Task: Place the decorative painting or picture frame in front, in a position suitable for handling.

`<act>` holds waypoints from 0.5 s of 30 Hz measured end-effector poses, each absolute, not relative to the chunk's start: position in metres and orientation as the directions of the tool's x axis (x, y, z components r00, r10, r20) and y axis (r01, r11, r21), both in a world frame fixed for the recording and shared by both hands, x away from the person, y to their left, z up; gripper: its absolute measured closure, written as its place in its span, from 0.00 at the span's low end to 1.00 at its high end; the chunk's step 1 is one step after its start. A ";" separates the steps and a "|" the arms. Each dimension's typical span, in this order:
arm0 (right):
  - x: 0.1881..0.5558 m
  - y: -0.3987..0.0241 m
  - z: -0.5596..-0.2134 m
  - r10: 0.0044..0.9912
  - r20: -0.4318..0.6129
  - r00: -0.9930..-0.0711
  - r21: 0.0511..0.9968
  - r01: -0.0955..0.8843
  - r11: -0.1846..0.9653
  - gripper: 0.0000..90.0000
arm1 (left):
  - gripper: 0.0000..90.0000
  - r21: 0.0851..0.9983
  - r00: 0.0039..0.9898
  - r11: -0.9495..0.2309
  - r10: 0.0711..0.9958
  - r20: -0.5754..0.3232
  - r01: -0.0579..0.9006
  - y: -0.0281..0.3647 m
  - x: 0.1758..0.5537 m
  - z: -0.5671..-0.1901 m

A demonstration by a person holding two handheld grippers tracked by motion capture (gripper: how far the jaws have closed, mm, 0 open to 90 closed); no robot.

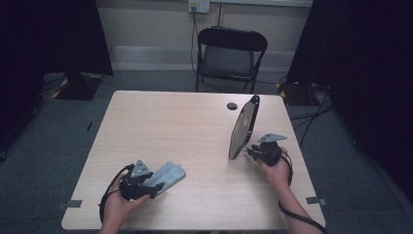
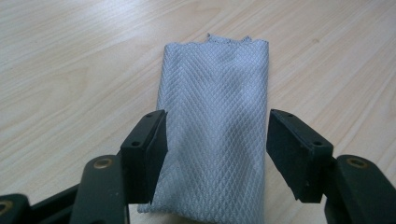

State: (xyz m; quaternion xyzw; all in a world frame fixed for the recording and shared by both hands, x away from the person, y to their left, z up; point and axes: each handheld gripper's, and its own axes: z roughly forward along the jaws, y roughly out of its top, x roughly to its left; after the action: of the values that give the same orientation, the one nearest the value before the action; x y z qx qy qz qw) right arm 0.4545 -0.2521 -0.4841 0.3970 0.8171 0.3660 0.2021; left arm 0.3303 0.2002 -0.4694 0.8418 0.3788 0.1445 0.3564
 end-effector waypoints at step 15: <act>0.380 -0.239 -0.466 0.762 0.032 -0.647 0.813 0.461 0.357 0.56 | 0.43 0.707 0.677 -0.468 0.736 -0.021 0.531 0.195 0.329 -0.469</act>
State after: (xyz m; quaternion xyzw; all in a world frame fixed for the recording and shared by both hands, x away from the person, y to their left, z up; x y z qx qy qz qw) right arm 0.3796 -0.2385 -0.4655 0.3800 0.8041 0.4206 0.1789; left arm 0.3295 0.1945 -0.4691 0.8445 0.3749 0.1450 0.3540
